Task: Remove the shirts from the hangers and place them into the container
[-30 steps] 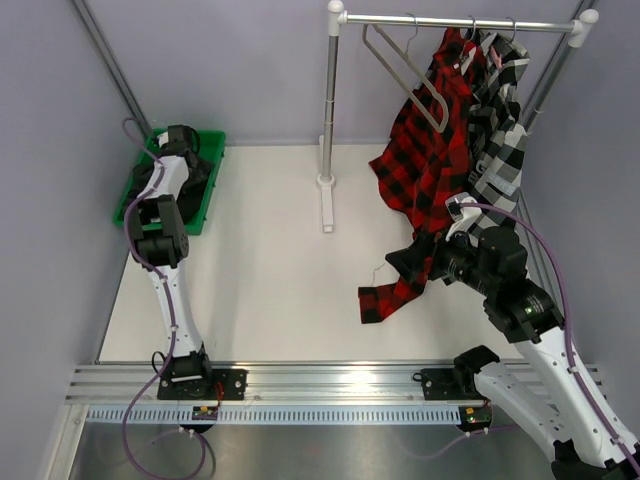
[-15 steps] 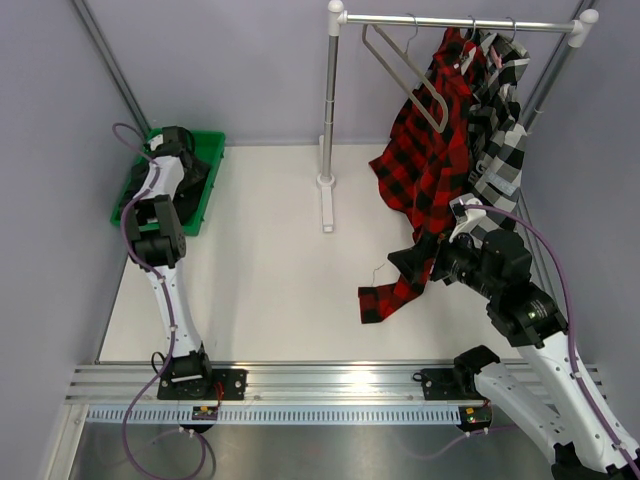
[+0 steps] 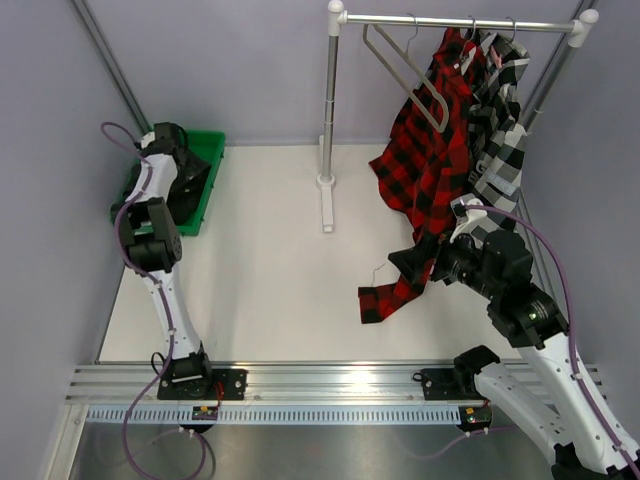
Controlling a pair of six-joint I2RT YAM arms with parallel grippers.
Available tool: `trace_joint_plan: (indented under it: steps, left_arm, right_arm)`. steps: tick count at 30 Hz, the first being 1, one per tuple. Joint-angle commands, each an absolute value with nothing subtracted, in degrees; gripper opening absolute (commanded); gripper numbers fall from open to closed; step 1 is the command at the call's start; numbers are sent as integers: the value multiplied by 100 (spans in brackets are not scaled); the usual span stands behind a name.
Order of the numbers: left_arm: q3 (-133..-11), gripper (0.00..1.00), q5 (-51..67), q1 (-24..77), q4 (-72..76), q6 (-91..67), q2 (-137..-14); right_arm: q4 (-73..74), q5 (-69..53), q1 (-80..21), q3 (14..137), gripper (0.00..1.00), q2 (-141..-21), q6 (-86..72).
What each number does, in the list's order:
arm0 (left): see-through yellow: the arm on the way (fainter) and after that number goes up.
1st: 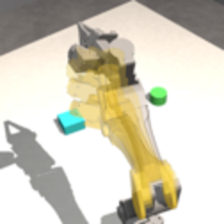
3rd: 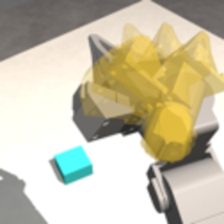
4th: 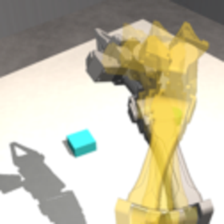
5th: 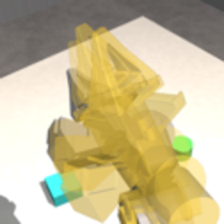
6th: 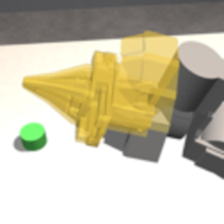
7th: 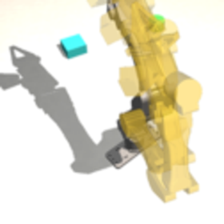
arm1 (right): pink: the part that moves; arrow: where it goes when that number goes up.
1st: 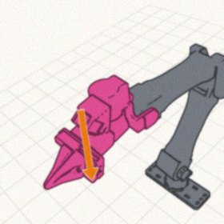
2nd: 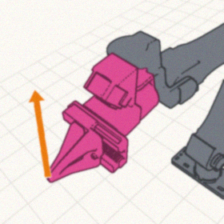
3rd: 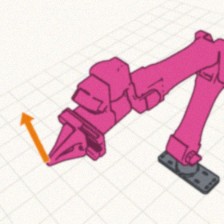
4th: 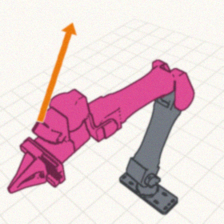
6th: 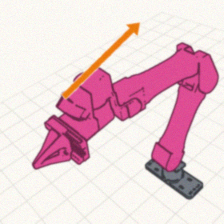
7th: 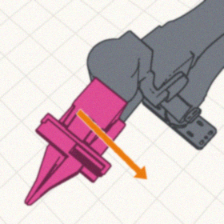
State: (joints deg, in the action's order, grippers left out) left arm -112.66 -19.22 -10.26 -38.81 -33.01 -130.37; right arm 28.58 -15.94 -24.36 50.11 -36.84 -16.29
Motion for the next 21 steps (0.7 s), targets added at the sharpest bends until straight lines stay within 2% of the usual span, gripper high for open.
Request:
trace_joint_plan:
  steps: [1, 19, 21]
  left_arm:
    - [-11206, 99, -1890, -1160, -3903, -3305, -12086]
    - [-9809, 99, -1494, -1107, -3490, -3261, -10398]
    - [-9502, 96, -1433, -1037, -3341, -3191, -10197]
  right_arm:
    - [2812, -1556, -2426, 5062, 100, -3586, -1600]
    - [2909, -1547, -2426, 5159, 100, -3322, -1600]
    - [2909, -1547, -2417, 5159, 100, -3278, -1608]
